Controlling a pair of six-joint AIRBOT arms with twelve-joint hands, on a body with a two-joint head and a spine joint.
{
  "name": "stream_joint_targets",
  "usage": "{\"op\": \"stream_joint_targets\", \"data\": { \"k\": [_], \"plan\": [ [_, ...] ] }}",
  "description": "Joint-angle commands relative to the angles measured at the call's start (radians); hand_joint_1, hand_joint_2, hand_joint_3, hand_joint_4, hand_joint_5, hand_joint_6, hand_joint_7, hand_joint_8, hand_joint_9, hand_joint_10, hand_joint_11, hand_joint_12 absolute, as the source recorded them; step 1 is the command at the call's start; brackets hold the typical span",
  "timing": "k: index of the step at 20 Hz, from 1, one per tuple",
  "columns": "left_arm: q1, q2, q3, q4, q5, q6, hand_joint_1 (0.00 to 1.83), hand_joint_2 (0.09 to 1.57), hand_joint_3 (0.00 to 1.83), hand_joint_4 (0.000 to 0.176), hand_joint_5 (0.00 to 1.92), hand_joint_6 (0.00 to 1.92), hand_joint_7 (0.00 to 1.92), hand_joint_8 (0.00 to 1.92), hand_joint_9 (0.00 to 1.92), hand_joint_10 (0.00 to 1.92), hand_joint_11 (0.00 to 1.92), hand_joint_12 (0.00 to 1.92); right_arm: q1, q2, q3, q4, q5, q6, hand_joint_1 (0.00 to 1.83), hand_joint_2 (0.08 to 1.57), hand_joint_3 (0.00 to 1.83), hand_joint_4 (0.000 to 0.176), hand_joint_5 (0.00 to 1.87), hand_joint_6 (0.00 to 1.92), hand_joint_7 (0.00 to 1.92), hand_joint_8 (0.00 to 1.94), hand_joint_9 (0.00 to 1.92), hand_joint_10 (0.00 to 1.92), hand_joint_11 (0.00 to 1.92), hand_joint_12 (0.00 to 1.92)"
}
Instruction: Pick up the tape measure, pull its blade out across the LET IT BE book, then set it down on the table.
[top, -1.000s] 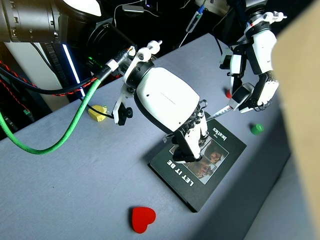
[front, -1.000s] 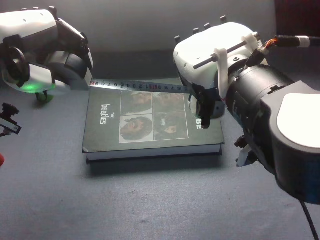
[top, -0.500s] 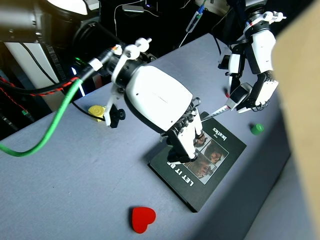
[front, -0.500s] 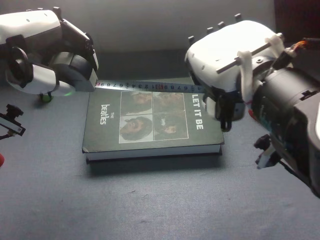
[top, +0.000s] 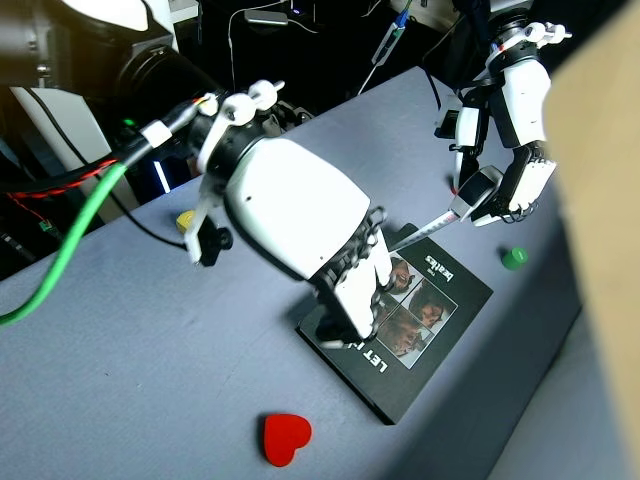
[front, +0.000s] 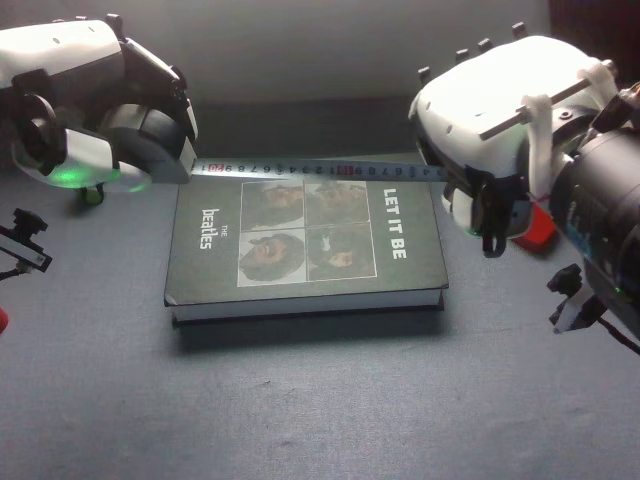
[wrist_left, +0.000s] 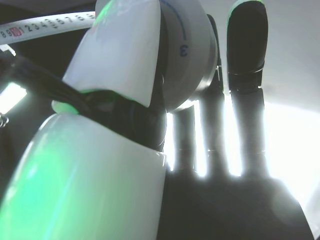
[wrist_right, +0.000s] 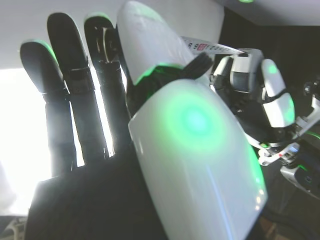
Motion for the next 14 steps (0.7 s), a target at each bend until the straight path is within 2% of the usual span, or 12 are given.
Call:
{"op": "stream_joint_targets", "data": {
  "k": [1, 5, 6, 7, 14],
  "plan": [
    [-0.011, 0.008, 0.005, 0.015, -0.08, 0.007, 1.37, 1.16, 0.0, 0.0, 0.83, 0.94, 0.86, 1.2, 0.9, 1.34, 0.92, 1.17, -0.002, 0.017, -0.002, -0.09, -0.052, -0.015, 1.18, 1.21, 0.0, 0.0, 0.68, 1.36, 0.91, 1.18, 0.78, 0.91, 0.55, 1.44],
    [-0.011, 0.008, 0.004, 0.015, -0.08, 0.007, 1.37, 1.16, 0.0, 0.0, 0.83, 0.95, 0.84, 1.22, 0.9, 1.35, 0.92, 1.19, -0.004, 0.037, -0.005, -0.094, -0.048, -0.015, 1.18, 1.22, 0.0, 0.0, 0.67, 1.37, 0.9, 1.2, 0.77, 0.9, 0.54, 1.43],
    [-0.011, 0.008, 0.004, 0.015, -0.08, 0.006, 1.38, 1.12, 0.0, 0.0, 0.91, 0.8, 0.91, 1.13, 1.0, 1.27, 0.93, 1.17, -0.004, 0.041, -0.005, -0.094, -0.047, -0.015, 1.17, 1.23, 0.0, 0.0, 0.63, 1.41, 0.89, 1.22, 0.75, 0.91, 0.49, 1.45],
    [-0.011, 0.008, 0.004, 0.015, -0.076, 0.004, 1.37, 1.15, 0.0, 0.0, 0.85, 0.9, 0.86, 1.19, 0.93, 1.32, 0.92, 1.17, -0.004, 0.046, -0.005, -0.095, -0.045, -0.015, 1.17, 1.23, 0.0, 0.0, 0.64, 1.42, 0.89, 1.22, 0.75, 0.92, 0.5, 1.45],
    [-0.01, 0.01, 0.002, 0.015, -0.079, 0.004, 1.37, 1.16, 0.0, 0.0, 0.84, 0.93, 0.85, 1.21, 0.9, 1.34, 0.92, 1.17, -0.007, 0.08, -0.006, -0.098, -0.027, -0.015, 1.16, 1.23, 0.0, 0.0, 0.67, 1.41, 0.87, 1.2, 0.75, 0.92, 0.51, 1.45]
  ]
}}
